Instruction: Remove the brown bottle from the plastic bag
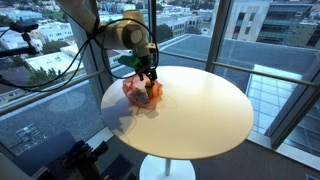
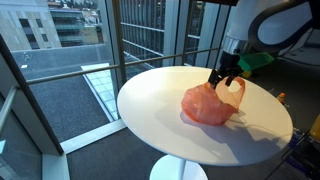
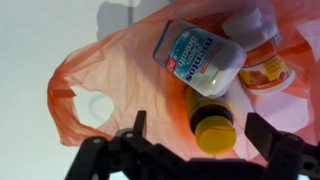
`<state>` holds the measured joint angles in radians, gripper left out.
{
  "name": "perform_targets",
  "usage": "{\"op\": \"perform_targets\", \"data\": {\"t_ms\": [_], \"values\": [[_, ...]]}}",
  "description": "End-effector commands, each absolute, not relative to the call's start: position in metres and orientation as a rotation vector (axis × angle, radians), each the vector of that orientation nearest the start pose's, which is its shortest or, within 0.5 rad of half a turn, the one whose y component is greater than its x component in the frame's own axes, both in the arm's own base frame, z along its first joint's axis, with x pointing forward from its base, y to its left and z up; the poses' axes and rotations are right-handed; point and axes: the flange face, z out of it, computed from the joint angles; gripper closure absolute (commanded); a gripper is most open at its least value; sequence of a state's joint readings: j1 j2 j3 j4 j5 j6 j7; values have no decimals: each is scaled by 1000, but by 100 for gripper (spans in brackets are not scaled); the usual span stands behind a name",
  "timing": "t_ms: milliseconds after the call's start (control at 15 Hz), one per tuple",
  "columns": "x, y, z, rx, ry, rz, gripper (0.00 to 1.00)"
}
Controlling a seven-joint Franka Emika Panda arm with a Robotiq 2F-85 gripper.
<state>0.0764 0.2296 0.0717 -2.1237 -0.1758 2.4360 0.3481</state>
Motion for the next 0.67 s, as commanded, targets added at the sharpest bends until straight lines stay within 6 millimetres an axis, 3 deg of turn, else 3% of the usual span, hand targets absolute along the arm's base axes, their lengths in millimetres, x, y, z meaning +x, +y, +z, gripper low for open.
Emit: {"op": "perform_targets", "data": {"t_ms": [0,600], "values": [[596,97,311,-3212,124,-199,0],[621,109,298,-3226,105,-221,0]]}}
